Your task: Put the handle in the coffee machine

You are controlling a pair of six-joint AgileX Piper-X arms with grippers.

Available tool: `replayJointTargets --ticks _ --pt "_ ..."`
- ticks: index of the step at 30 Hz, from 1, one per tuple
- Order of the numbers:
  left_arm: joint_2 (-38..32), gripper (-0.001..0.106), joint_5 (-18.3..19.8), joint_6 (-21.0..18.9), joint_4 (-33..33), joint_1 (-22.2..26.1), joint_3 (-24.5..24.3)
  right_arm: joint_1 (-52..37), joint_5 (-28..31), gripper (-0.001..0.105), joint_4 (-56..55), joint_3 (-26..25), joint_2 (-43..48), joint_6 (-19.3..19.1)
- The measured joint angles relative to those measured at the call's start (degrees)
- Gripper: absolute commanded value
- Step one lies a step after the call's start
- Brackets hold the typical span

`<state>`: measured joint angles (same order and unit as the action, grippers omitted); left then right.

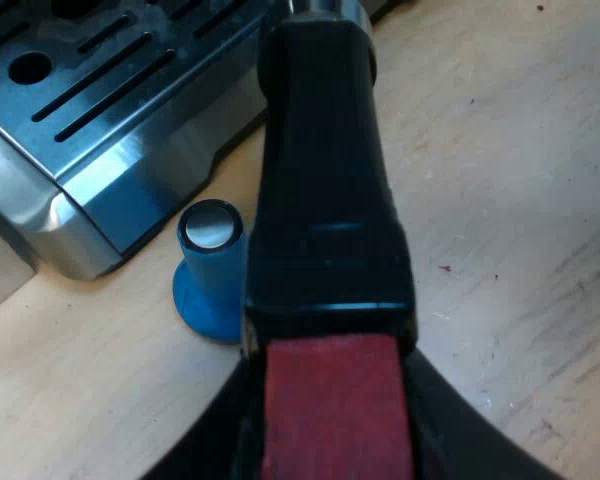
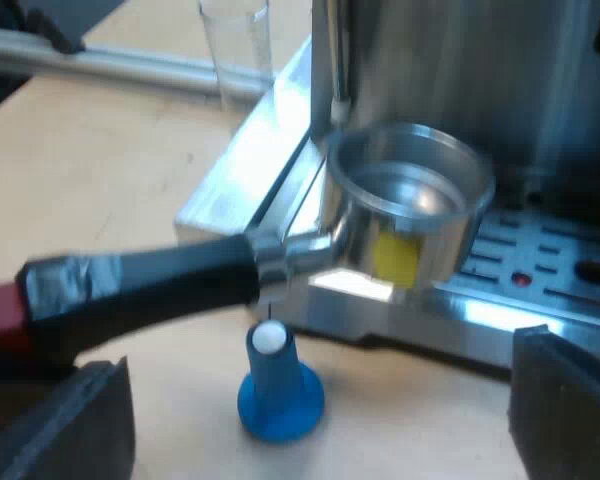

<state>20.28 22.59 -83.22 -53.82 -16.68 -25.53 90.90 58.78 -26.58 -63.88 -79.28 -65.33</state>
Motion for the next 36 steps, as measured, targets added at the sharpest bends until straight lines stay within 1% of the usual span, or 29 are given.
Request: replayJointTargets --ticks 3,5,6,8,11,12,13,14,16,19,21,24,28,30,33,36 --pt "0.00 0.000 0.00 1.15 -0.14 0.00 -0.40 0.00 1.29 0.077 0.77 0.00 -0.61 -0.15" --pt "0.00 0.000 0.00 1.29 -0.22 0.00 -0.45 0.00 1.91 0.077 1.19 0.00 -0.97 -0.15" --pt "0.00 0.000 0.00 1.31 -0.22 0.00 -0.45 0.00 3.28 0.077 2.18 0.00 -1.26 -0.15" --pt "0.00 0.000 0.11 1.44 -0.63 0.42 -0.45 -0.32 3.51 0.077 2.29 0.00 -1.34 -0.66" --pt "0.00 0.000 0.59 1.81 -1.18 3.16 -0.45 -1.62 3.52 0.077 2.66 0.00 -1.34 -2.60" --pt "0.00 0.000 1.11 1.92 -1.30 4.58 -0.45 -2.31 3.64 0.077 3.08 0.00 -1.34 -2.96" --pt "0.00 0.000 2.45 2.20 -1.28 6.03 -0.45 -2.76 3.60 0.077 3.47 0.00 -1.34 -3.12" --pt "0.00 0.000 2.88 2.21 -1.40 6.67 -0.45 -3.04 3.60 0.077 3.62 0.00 -1.34 -3.18" --pt "0.00 0.000 5.26 2.88 -1.35 8.90 -0.45 -3.64 3.60 0.077 4.21 0.00 -1.34 -3.17" --pt "0.00 0.000 6.13 5.04 -1.35 11.43 -0.45 -3.66 3.60 0.077 4.95 0.00 -1.34 -3.17" --pt "0.00 0.000 6.88 5.71 -1.35 13.11 -0.45 -3.66 3.60 0.077 4.99 0.00 -1.34 -3.17" --pt "0.97 0.000 10.18 5.97 -1.35 15.67 -0.45 -3.66 3.60 0.077 5.14 0.00 -1.34 -3.17" --pt "4.77 0.000 13.48 9.73 -1.26 18.79 -0.45 -3.66 3.60 0.077 5.24 0.00 -1.34 -3.17" --pt "6.35 0.000 14.09 10.84 -1.11 19.98 -0.45 -3.66 3.60 0.077 5.24 0.00 -1.34 -3.17" --pt "8.56 0.000 15.41 14.54 -0.98 21.44 -0.45 -3.66 3.60 0.077 5.28 0.00 -1.34 -3.17" --pt "10.28 0.000 15.77 17.90 -0.97 22.23 -0.45 -3.66 3.60 0.077 5.28 0.00 -1.34 -3.17"
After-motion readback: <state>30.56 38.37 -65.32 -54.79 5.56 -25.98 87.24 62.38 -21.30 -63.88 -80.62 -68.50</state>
